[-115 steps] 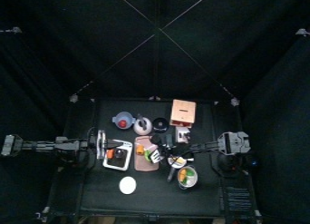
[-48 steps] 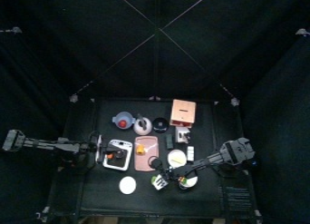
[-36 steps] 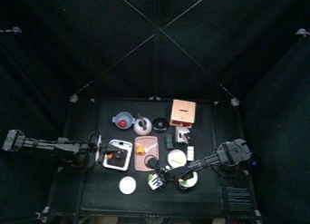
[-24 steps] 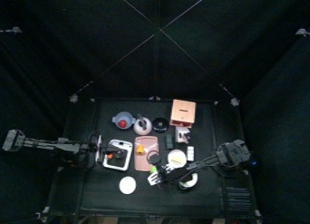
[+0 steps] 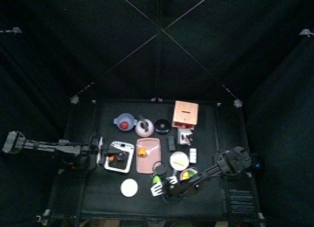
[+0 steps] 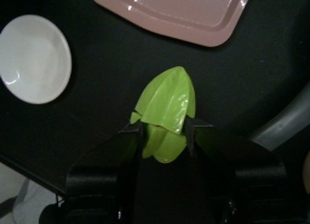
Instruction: Place starfruit in front of plate
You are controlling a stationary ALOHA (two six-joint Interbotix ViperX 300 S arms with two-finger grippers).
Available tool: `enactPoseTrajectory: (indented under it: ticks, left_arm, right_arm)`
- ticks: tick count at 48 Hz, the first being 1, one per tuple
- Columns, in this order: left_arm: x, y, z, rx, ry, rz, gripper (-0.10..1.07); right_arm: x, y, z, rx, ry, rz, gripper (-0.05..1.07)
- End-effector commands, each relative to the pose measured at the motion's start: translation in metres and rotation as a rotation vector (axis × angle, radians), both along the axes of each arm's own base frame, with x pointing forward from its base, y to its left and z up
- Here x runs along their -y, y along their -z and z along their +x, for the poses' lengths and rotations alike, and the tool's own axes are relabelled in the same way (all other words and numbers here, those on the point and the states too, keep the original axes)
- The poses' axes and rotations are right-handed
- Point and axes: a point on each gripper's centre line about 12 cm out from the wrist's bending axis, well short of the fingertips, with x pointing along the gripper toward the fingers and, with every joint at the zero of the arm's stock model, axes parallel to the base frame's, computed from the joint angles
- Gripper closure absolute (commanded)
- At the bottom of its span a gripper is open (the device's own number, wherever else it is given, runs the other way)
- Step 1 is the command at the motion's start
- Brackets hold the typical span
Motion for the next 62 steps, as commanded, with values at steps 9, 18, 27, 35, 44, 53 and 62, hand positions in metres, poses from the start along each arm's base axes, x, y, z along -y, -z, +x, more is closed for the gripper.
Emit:
enactPoseTrajectory:
  ticks: [9,18,27,35,44,53,62]
  left_arm:
    - [0.000,-0.005,0.002,0.018,-0.001,-0.002,0.96]
    - [0.000,-0.005,0.002,0.018,-0.001,-0.002,0.96]
    - [0.000,-0.006,0.002,0.020,-0.001,-0.002,0.96]
    - [0.000,-0.005,0.002,0.018,0.001,0.000,0.96]
    - [0.000,-0.007,0.002,0.021,-0.001,0.000,0.96]
    - [0.000,-0.009,0.002,0.027,0.000,0.002,0.96]
    - [0.000,-0.012,0.003,0.041,0.001,0.011,0.96]
  right_arm:
    - [0.004,0.000,-0.006,0.003,0.026,0.002,0.08]
    - [0.003,0.000,-0.008,0.000,0.022,0.008,0.00]
    - [0.001,0.001,-0.005,0.029,0.000,0.025,0.00]
    - [0.001,0.000,-0.004,0.044,-0.018,0.029,0.00]
    - [0.001,-0.003,-0.005,0.054,-0.028,0.030,0.00]
    - [0.004,-0.011,-0.009,0.072,-0.039,0.022,0.00]
    - [0.011,-0.021,-0.024,0.108,-0.063,0.019,0.00]
